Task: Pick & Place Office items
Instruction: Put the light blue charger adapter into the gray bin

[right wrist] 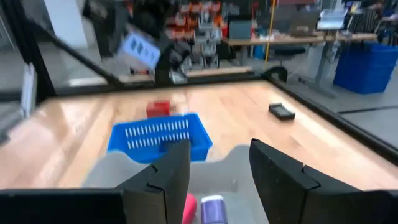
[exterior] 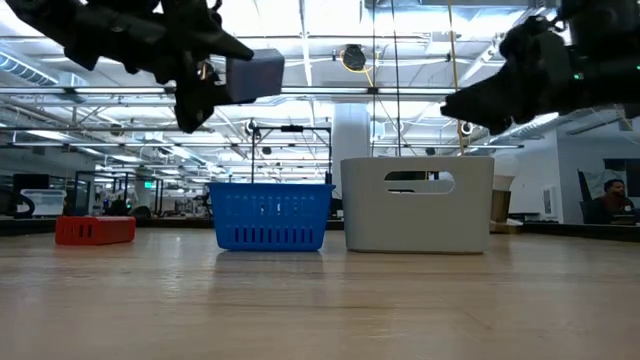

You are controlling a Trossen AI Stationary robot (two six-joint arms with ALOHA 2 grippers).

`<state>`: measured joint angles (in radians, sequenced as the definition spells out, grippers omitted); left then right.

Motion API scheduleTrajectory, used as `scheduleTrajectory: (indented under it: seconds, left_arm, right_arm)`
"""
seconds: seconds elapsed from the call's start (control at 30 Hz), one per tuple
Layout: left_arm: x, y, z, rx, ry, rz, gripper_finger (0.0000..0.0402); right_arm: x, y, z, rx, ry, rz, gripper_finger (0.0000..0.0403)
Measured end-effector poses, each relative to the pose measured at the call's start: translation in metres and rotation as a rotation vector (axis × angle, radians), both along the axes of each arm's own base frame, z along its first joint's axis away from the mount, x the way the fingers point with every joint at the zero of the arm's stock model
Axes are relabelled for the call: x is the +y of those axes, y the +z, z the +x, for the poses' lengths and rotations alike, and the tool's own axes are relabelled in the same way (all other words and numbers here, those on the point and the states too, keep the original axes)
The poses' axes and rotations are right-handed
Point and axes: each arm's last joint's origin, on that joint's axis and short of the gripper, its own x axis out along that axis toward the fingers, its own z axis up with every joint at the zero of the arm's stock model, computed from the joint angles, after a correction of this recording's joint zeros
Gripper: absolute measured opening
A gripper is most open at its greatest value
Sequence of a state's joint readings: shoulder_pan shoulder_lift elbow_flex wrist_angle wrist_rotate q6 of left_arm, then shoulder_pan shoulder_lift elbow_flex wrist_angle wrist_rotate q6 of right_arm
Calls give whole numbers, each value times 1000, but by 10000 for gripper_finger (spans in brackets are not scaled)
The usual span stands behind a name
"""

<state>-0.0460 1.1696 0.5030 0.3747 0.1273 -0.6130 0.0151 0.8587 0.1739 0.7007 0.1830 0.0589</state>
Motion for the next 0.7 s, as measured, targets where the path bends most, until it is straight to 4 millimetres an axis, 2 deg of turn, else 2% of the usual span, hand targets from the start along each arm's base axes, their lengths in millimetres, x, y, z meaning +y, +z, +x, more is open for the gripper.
scheduleTrajectory:
  seconds: [0.23,0.5,0.7]
  left_arm:
    - [1,-9,10,-4,-31,-69,218]
    - [-1,-11,20,-65,-94,-112,217]
    - [2,-12,20,-59,-86,-124,220]
  right_arm:
    - [1,16,39,28,9,-114,155]
    - [3,24,89,72,76,-227,156]
    - [16,28,122,70,172,-284,188]
